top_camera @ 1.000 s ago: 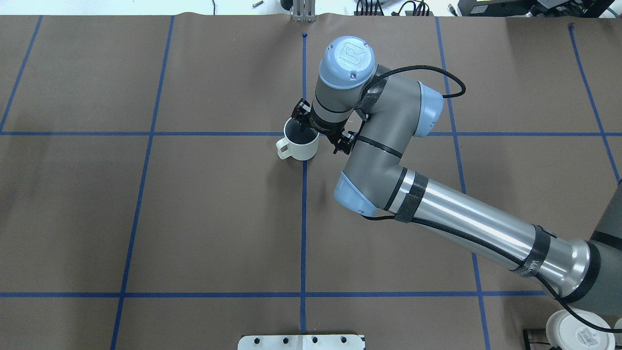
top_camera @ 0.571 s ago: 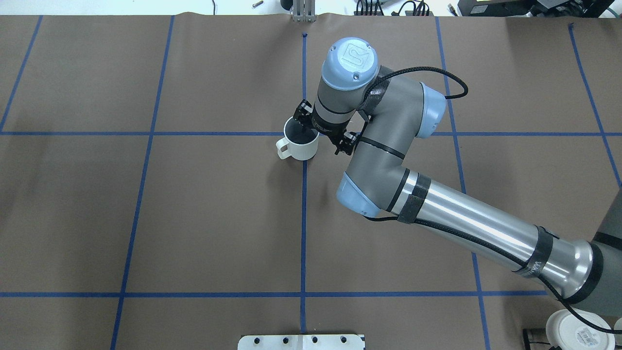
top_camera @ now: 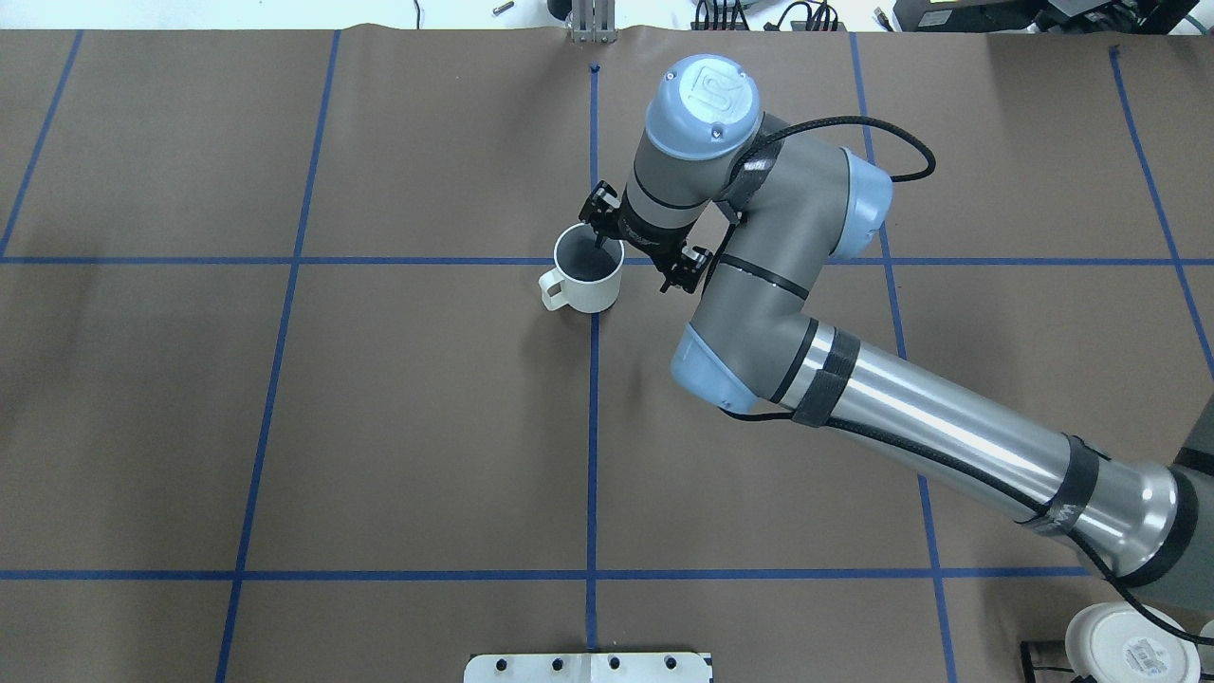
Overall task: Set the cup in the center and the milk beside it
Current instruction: 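Lift the right gripper off the mug while the left arm brings the carton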
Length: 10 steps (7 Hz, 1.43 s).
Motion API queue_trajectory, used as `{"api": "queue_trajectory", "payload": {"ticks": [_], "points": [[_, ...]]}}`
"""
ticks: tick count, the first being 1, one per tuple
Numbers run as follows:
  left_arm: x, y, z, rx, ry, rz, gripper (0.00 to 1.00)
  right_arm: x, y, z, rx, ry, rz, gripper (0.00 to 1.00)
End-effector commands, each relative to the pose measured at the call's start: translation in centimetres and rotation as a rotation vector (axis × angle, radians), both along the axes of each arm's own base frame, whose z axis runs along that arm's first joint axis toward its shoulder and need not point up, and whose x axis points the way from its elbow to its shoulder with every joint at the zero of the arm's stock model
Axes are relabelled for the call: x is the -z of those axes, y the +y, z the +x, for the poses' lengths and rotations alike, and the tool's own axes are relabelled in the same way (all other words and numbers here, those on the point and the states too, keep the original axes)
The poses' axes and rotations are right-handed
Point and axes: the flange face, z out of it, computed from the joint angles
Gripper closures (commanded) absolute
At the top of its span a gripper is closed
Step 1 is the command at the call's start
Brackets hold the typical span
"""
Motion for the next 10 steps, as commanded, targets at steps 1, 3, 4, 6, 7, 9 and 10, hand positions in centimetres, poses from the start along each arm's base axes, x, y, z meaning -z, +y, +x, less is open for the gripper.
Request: {"api": "queue_trajectory", "payload": {"ticks": [1, 3, 4, 6, 7, 9, 10], "points": [[0.2, -0.5, 0.1, 0.014, 0.003, -0.009, 1.0, -1.0, -2.2, 6.8, 0.013, -0.052, -0.004, 0.0], [6.1, -3.6, 0.2, 0.042, 0.019, 0.061, 1.0, -4.5, -2.7, 14.8, 0.018, -0.079, 0.004, 0.0], [12.1, -9.4, 0.3, 0.065, 0.024, 0.064, 1.0, -6.4, -3.1, 18.2, 0.003, -0.082, -0.008, 0.0], [28.3, -24.5, 6.4, 0.005, 0.029, 0.086, 1.0, -11.7, -2.2, 24.2, 0.037, -0.051, 0.053, 0.0], [38.9, -29.2, 15.2, -0.003, -0.001, 0.043, 1.0, -14.5, -2.6, 28.0, 0.078, -0.04, 0.102, 0.0], [49.9, -31.1, 33.8, -0.045, -0.016, -0.01, 1.0, -18.3, -3.5, 31.4, 0.119, -0.004, 0.154, 0.0], [53.7, -33.3, 38.0, -0.053, -0.002, -0.016, 1.0, -19.8, -3.4, 32.6, 0.134, 0.01, 0.17, 0.0]]}}
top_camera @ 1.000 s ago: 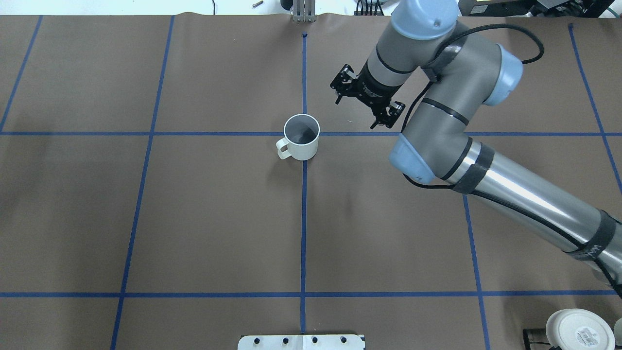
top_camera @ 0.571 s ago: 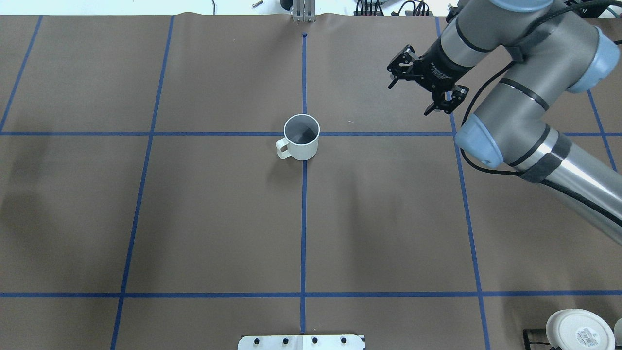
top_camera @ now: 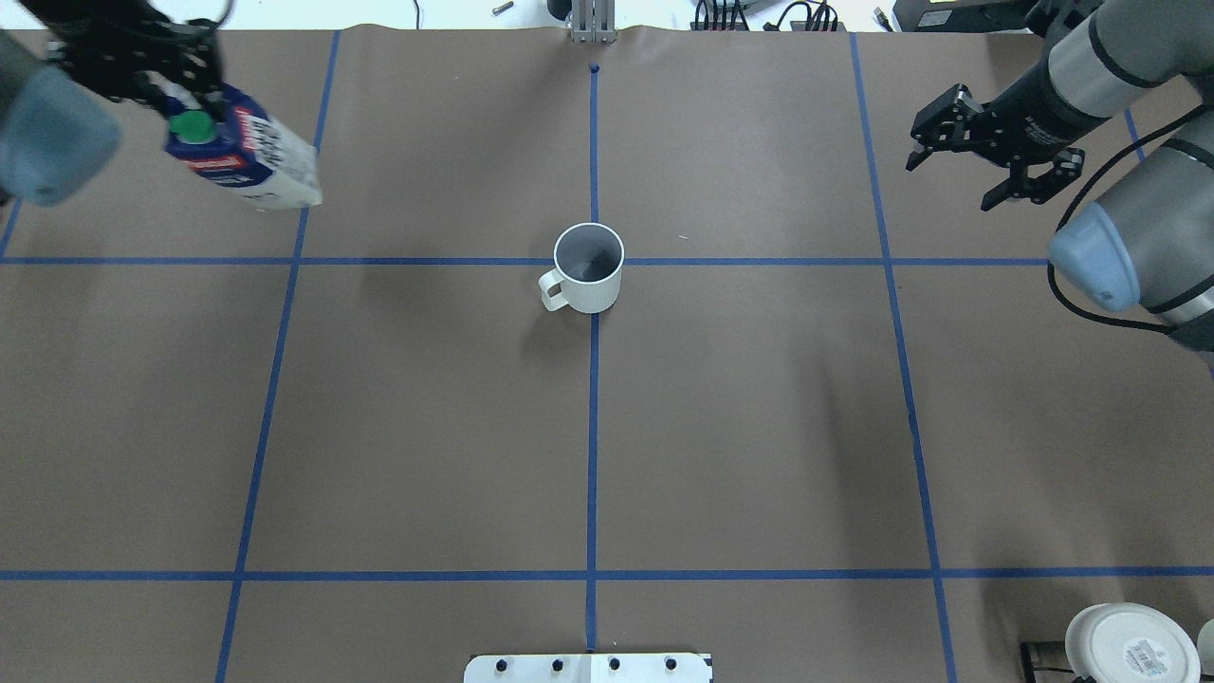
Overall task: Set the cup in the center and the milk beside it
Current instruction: 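Carry the milk carton with the left gripper beside the mug, farther from robot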
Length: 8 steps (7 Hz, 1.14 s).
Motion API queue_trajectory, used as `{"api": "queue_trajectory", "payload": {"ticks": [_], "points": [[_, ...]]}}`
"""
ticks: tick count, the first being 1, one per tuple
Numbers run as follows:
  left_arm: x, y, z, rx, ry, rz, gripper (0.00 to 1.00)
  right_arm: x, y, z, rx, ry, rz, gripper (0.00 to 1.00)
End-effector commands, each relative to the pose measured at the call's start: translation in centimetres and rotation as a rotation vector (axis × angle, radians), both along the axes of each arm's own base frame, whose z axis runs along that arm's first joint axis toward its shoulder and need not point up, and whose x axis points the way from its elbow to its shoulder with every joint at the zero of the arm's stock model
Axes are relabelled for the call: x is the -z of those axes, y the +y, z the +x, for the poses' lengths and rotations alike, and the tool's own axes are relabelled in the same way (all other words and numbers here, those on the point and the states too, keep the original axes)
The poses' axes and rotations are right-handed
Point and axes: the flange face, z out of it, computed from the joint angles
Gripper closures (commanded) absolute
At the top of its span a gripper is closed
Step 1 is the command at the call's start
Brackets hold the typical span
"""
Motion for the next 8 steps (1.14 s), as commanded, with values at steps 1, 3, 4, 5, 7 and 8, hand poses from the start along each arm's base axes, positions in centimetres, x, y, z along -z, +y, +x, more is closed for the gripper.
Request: {"api": "queue_trajectory", "payload": {"ticks": [1, 3, 4, 5, 7, 8], "points": [[8.1, -3.9, 13.1, -0.002, 0.04, -0.037, 1.0, -4.1, 0.3, 3.8, 0.03, 0.03, 0.034, 0.0], [10.0, -6.1, 17.8, 0.026, 0.071, -0.027, 1.0, -6.3, 0.9, 6.2, 0.065, 0.037, 0.071, 0.0], [11.1, -5.9, 17.6, 0.035, 0.077, -0.031, 1.0, -6.2, 0.9, 6.2, 0.065, 0.036, 0.073, 0.0], [11.9, -5.3, 17.4, 0.038, 0.08, -0.036, 1.0, -6.2, 0.9, 6.2, 0.065, 0.036, 0.073, 0.0], [11.6, -4.6, 17.9, 0.031, 0.053, -0.063, 1.0, -6.1, 0.9, 6.2, 0.065, 0.035, 0.076, 0.0], [12.5, -3.5, 17.5, 0.024, 0.031, -0.088, 1.0, -6.1, 0.8, 6.2, 0.065, 0.036, 0.074, 0.0]]}}
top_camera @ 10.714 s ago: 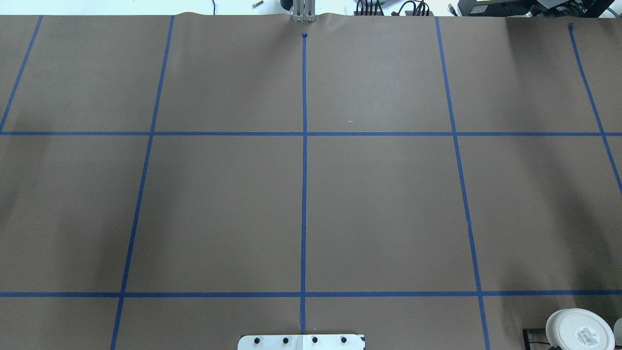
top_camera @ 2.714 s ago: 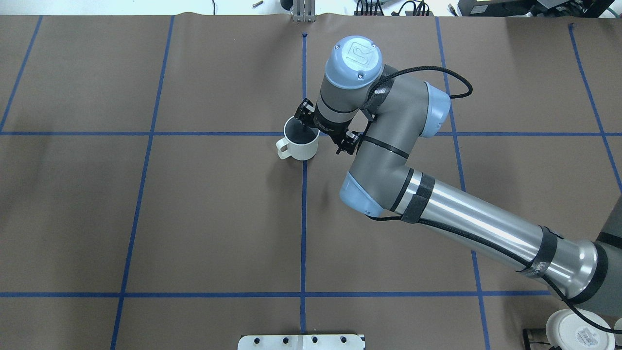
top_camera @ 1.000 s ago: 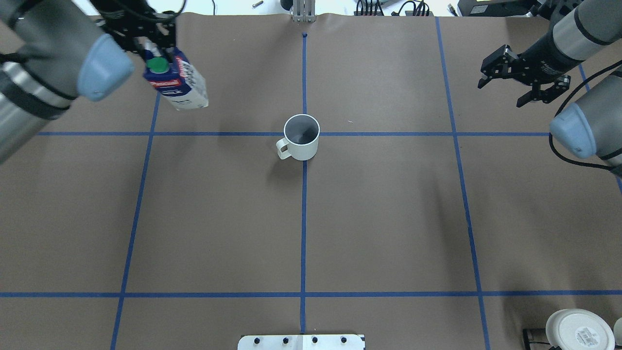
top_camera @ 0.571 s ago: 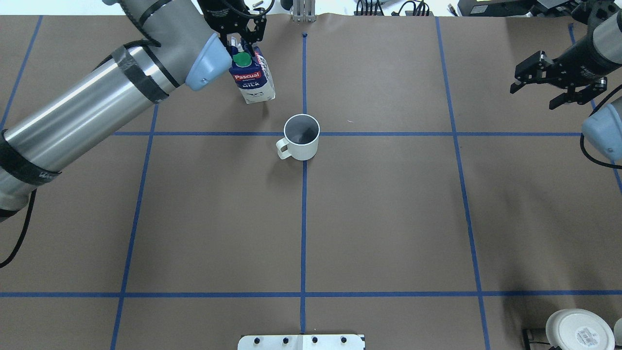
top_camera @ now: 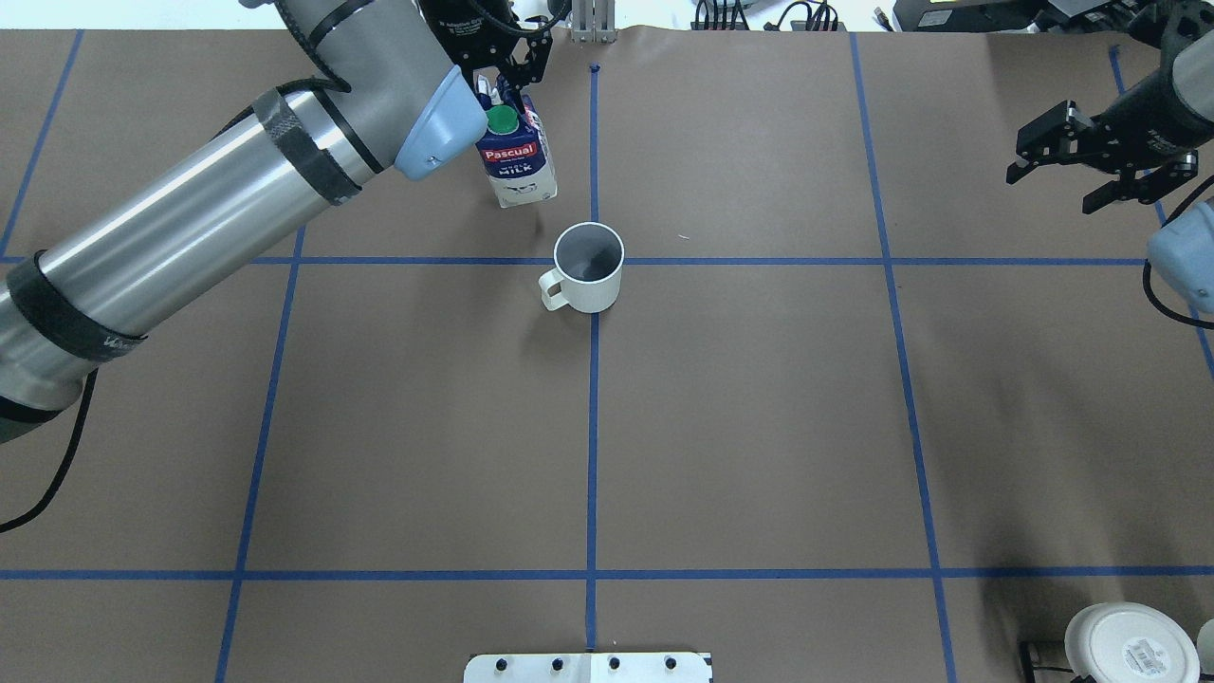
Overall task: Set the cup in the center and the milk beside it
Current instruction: 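Carry the milk carton with the left gripper beside the mug, farther from robot, then set the milk carton down and open the left gripper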
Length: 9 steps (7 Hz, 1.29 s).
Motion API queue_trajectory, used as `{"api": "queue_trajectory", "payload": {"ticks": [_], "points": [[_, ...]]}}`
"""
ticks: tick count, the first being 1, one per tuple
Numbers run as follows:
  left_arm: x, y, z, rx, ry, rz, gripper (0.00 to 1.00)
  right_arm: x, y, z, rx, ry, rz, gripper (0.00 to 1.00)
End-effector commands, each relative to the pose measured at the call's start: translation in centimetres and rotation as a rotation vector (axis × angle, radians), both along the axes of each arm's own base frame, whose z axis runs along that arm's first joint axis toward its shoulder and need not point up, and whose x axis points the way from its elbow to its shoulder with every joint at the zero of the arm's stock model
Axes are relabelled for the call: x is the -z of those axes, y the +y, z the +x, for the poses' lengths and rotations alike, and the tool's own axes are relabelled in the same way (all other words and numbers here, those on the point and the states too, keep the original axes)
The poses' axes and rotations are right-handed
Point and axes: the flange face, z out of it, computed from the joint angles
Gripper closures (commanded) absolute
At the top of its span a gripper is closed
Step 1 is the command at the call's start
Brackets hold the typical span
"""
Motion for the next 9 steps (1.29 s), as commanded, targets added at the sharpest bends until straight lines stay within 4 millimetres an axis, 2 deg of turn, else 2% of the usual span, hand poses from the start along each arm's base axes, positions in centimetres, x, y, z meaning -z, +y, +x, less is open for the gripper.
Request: {"api": "queue_trajectory", "payload": {"ticks": [1, 2, 3, 4, 5, 6, 7, 8, 9], "points": [[0.9, 3.1, 0.6, -0.033, -0.029, -0.032, 1.0, 0.0, 0.0, 0.0, 0.0, 0.0, 0.0, 0.0], [1.2, 4.0, 1.4, -0.046, -0.026, -0.03, 1.0, -0.1, 0.0, -0.1, 0.001, 0.001, -0.003, 0.0], [0.6, 4.6, 2.4, -0.061, -0.031, -0.033, 0.95, -0.2, 0.0, -0.1, 0.001, 0.001, -0.004, 0.0], [0.0, 4.9, 2.8, -0.072, -0.032, -0.032, 0.43, -0.3, -0.1, -0.1, 0.0, 0.004, -0.007, 0.0], [0.2, 5.0, 2.7, -0.074, -0.029, -0.023, 0.12, -0.4, -0.1, -0.1, 0.001, 0.004, -0.007, 0.0], [0.5, 5.6, 2.0, -0.075, -0.015, -0.003, 0.02, -0.5, -0.2, -0.2, 0.002, 0.005, -0.008, 0.0], [1.6, 6.5, -0.4, -0.059, 0.014, 0.031, 0.02, -0.4, -0.2, -0.1, -0.001, 0.004, -0.007, 0.0], [0.3, 7.5, -6.0, -0.011, 0.032, 0.058, 0.02, -0.5, -0.6, 1.3, -0.014, 0.005, 0.004, 0.0], [-3.8, 9.4, -11.5, -0.018, 0.011, 0.106, 0.02, -1.3, -0.8, 3.3, 0.004, 0.018, 0.054, 0.0]]}}
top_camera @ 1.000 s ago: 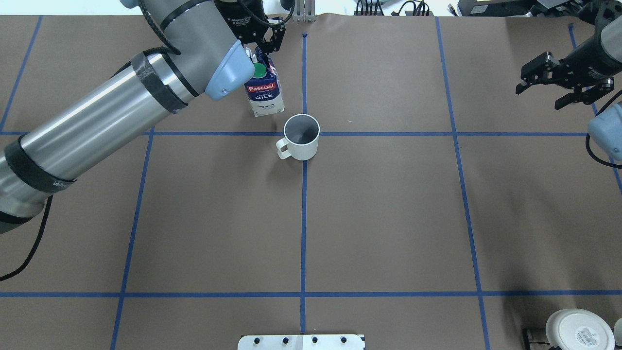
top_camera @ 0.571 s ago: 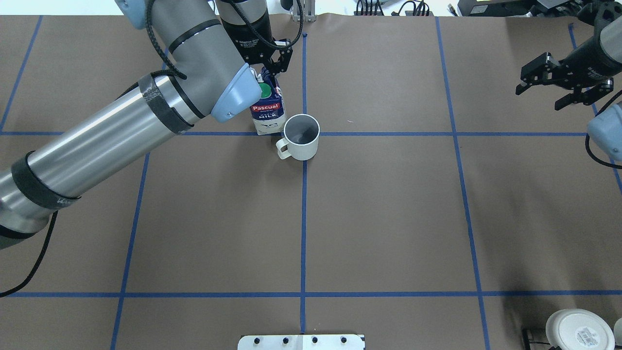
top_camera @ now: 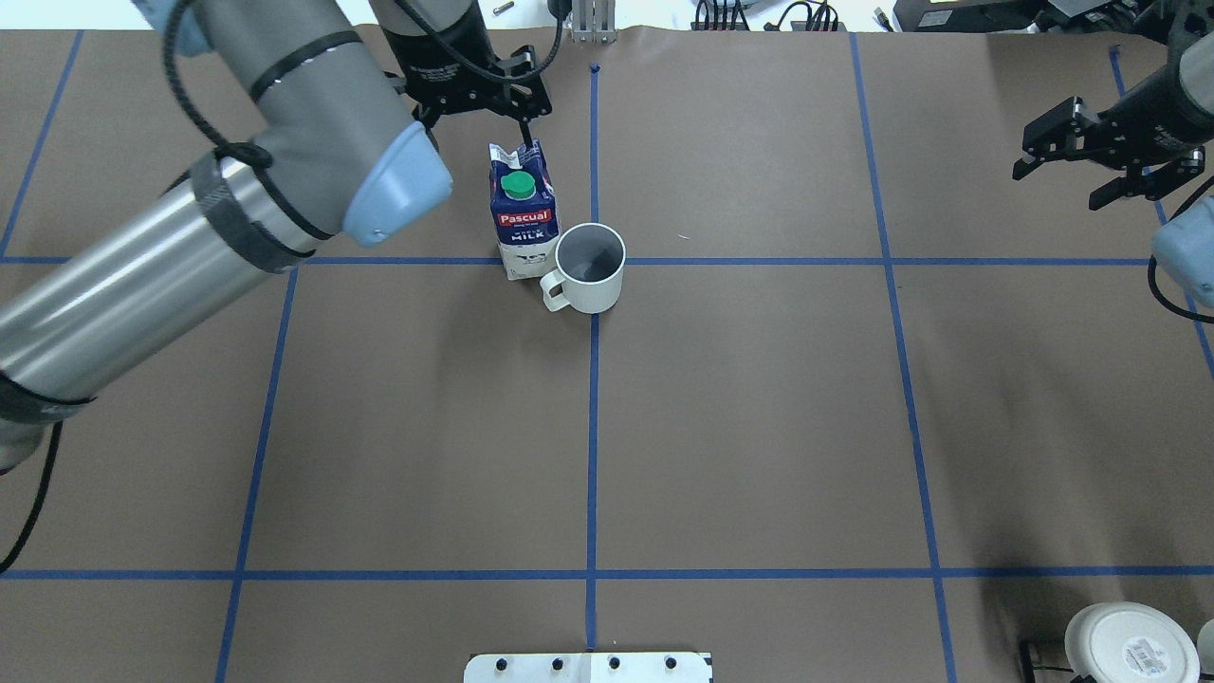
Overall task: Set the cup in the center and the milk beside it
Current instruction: 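Set the milk carton down and open the left gripper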
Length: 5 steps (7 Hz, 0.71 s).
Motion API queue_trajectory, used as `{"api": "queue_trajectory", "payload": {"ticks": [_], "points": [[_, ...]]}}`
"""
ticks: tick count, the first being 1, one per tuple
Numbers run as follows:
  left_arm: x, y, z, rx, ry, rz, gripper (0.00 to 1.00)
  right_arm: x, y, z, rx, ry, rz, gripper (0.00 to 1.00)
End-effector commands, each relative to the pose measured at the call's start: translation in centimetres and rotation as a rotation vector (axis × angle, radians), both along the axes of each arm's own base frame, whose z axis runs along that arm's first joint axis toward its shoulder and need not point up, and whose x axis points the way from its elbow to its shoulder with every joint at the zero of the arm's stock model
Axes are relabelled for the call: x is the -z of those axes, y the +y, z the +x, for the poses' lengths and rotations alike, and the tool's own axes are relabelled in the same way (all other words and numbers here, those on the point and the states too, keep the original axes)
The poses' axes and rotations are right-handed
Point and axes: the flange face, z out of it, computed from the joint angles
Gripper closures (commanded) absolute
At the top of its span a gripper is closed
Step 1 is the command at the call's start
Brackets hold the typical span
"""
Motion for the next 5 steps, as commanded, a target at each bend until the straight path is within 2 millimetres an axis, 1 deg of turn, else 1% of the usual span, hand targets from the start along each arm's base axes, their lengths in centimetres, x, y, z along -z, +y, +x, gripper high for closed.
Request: {"api": "queue_trajectory", "payload": {"ticks": [1, 2, 3, 4, 5], "points": [[-7.5, 3.1, -12.9, -0.028, -0.059, 0.136, 0.02, -2.6, -0.2, 4.7, 0.025, 0.032, 0.081, 0.0], [-12.9, 3.5, -18.5, -0.078, -0.113, 0.207, 0.02, -5.6, -0.4, 8.1, 0.056, 0.063, 0.132, 0.0], [-19.1, 3.4, -24.6, -0.148, -0.166, 0.273, 0.02, -8.5, -0.9, 11.1, 0.091, 0.09, 0.173, 0.0], [-23.2, 2.9, -29.4, -0.19, -0.203, 0.313, 0.02, -10.0, -1.3, 13.7, 0.119, 0.111, 0.188, 0.0], [-28.3, 3.5, -32.9, -0.215, -0.225, 0.32, 0.02, -9.6, -1.8, 16.4, 0.153, 0.129, 0.2, 0.0]]}}
